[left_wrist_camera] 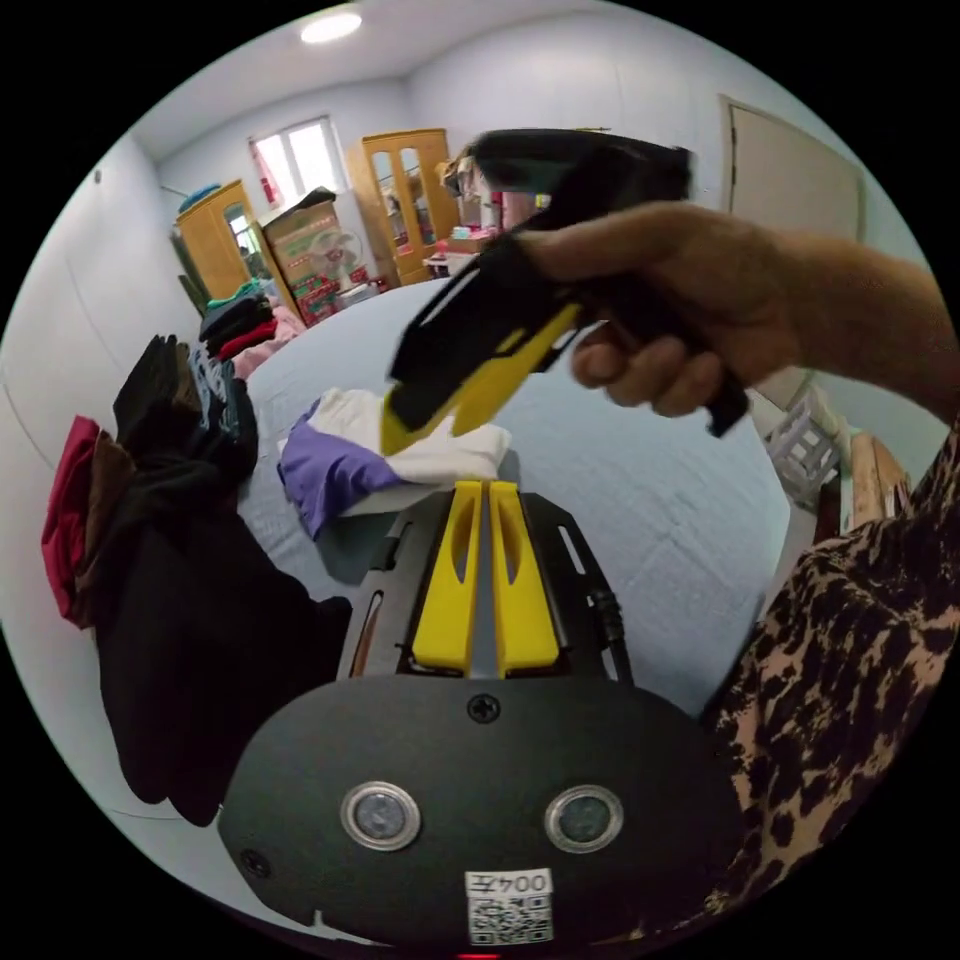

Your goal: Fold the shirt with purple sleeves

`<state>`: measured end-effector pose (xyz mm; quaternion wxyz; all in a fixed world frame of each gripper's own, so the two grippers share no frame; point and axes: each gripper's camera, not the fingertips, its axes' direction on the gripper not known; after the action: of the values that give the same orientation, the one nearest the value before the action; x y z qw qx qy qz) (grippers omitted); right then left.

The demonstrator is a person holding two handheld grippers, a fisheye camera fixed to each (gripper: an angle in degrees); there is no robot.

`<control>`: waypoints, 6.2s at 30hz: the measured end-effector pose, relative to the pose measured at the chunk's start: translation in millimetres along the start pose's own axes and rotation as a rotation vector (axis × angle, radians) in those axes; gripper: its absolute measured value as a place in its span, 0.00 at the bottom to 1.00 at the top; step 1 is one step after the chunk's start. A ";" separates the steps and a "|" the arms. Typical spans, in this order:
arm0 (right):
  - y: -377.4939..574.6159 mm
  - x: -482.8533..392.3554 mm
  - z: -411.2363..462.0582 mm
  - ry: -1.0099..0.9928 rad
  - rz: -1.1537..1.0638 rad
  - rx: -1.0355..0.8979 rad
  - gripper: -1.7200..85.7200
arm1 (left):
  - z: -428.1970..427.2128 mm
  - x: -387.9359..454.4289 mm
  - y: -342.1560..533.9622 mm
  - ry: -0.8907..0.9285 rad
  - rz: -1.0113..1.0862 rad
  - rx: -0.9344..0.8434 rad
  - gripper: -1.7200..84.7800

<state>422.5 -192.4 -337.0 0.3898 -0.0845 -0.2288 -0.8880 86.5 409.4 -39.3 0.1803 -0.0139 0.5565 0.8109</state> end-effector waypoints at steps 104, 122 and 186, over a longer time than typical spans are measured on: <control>283.8 254.3 -241.9 -0.191 -0.143 1.263 0.01 | -423.7 -288.5 -474.6 0.243 -0.213 0.616 0.03; 334.7 360.7 75.2 -0.044 0.163 0.734 0.01 | -167.0 -136.7 -194.8 0.339 -0.229 0.205 0.03; 326.1 266.8 74.7 0.113 0.417 0.223 0.02 | -55.1 -55.2 168.8 0.419 -0.680 -0.366 0.04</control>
<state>476.8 -524.4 -72.5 0.5837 -0.0366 -0.2810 -0.7609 76.4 290.8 103.6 0.3148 -0.3921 0.3920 0.7704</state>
